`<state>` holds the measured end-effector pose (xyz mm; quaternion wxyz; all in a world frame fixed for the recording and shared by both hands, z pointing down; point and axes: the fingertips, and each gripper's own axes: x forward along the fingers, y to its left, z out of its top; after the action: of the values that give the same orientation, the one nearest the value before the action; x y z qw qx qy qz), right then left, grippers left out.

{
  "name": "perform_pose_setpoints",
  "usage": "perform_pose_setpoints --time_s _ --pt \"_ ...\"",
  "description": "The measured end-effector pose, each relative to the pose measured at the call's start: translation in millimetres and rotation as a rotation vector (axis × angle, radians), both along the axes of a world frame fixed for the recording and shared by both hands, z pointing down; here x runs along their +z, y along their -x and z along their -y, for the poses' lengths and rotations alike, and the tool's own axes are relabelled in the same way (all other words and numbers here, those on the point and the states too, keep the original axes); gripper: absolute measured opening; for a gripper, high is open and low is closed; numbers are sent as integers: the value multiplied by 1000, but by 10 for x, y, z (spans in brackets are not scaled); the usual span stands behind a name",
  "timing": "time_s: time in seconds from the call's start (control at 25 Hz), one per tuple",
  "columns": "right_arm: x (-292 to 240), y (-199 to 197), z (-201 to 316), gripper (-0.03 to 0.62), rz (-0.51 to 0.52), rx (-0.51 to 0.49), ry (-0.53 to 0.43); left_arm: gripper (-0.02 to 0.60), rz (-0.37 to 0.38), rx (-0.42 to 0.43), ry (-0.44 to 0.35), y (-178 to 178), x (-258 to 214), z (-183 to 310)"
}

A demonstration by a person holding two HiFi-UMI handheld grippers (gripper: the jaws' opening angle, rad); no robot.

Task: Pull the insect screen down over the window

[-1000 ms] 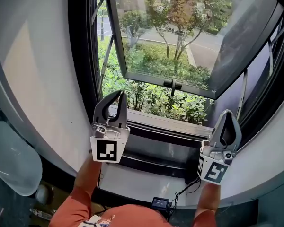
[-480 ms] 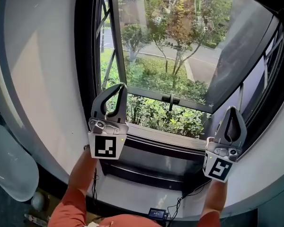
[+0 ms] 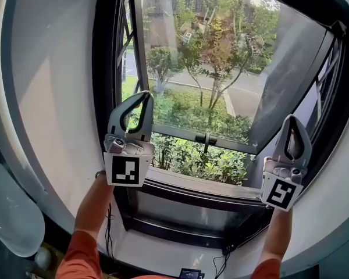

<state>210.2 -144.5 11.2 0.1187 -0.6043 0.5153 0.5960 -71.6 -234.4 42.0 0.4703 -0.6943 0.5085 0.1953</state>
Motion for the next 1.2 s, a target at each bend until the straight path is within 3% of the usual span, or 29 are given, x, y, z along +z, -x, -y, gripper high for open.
perform_pose_setpoints --time_s 0.44,0.84,1.0,1.2 --pt "-659 37 160 11 -85 102 -47 7 -43 24 -35 -101 -620 125" --pt "-1252 -16 291 11 -100 228 -6 8 37 -70 -123 -210 -1230 151" --pt "-1610 54 291 11 -146 235 -55 8 68 -108 -178 -260 -1560 84" --pt "-1959 63 388 11 -182 325 -36 7 112 -152 -222 -369 -1888 16"
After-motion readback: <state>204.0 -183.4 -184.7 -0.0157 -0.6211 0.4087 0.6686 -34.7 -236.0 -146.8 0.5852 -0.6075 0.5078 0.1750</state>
